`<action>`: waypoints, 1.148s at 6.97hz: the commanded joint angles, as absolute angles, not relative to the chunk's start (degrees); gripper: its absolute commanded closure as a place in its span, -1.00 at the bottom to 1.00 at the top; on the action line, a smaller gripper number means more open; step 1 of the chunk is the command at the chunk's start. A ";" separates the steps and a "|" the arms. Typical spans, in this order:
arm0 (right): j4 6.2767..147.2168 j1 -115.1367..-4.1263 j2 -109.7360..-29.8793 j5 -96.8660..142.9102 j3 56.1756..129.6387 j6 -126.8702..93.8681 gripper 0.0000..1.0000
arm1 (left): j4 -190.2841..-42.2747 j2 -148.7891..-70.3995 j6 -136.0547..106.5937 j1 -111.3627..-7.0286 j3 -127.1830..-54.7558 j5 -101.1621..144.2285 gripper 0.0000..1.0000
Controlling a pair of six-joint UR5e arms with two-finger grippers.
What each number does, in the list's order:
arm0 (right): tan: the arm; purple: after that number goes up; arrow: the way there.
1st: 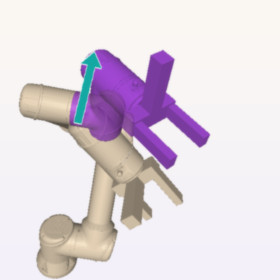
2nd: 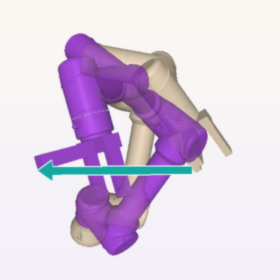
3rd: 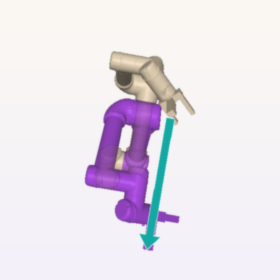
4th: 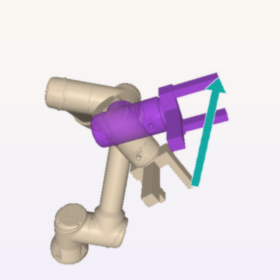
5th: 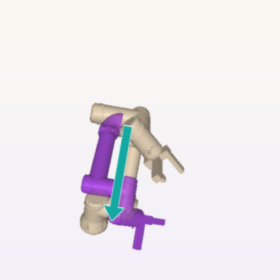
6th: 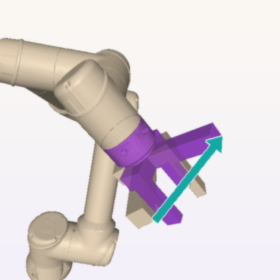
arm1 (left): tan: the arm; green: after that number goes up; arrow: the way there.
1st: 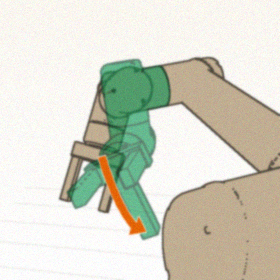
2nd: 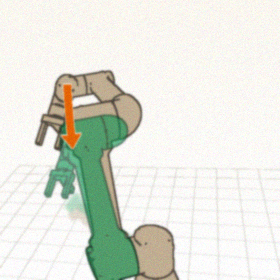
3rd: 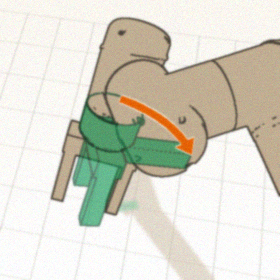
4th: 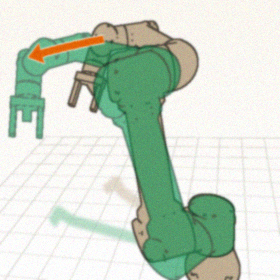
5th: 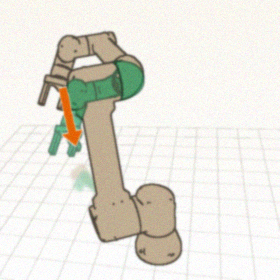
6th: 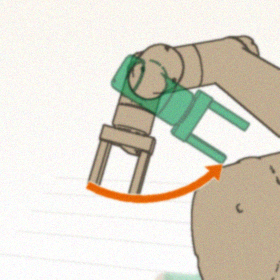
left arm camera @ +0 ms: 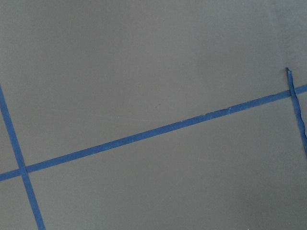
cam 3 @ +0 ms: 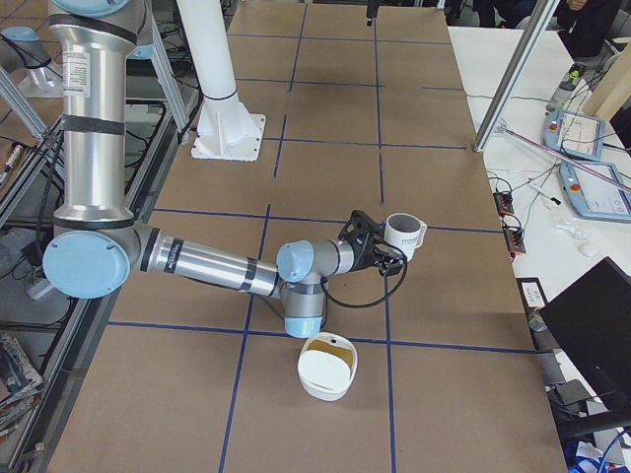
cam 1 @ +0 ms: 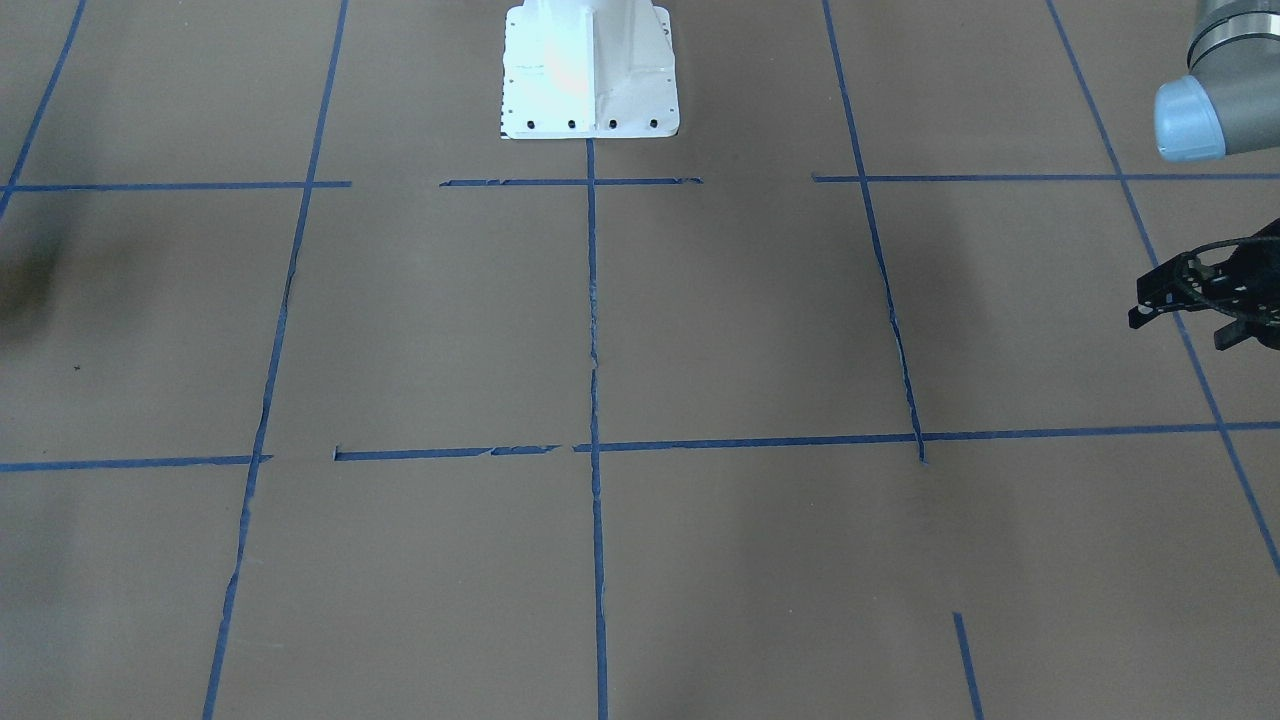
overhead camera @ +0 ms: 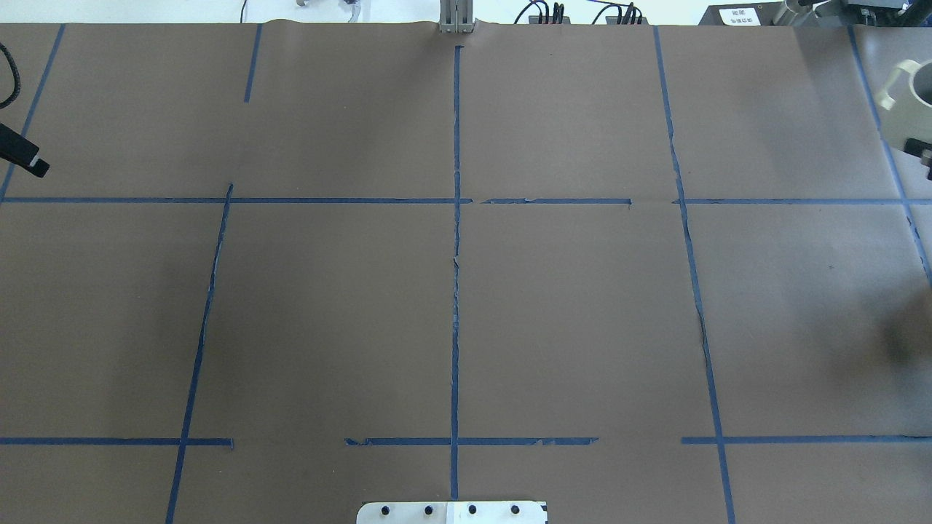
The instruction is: Left arm hands cup to right arm to dump lemon
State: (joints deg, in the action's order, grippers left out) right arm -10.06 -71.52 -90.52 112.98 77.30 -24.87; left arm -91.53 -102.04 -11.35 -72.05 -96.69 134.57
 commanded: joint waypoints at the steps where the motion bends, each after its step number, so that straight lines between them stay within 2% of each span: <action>1: 4.25 -67.60 -81.51 110.85 81.11 -24.79 0.92 | -91.49 -106.24 -18.69 -68.93 -96.51 134.73 -1.00; 2: 7.53 -63.67 -78.17 106.48 81.12 -24.79 0.78 | -91.49 -109.30 -22.90 -66.64 -95.81 134.74 -1.00; 4: 11.31 -49.38 -72.89 89.66 81.12 -24.87 0.76 | -84.95 -118.77 -31.06 -62.77 -94.14 134.91 -1.00; 8: 23.95 -31.68 -59.01 67.91 80.95 -32.95 0.76 | -85.25 -129.88 -54.35 -58.46 -93.95 135.70 -1.00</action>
State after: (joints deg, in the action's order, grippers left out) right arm 19.28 -36.79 -63.42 74.68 80.96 -31.13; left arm -85.12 -126.60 -47.62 -59.73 -93.97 135.55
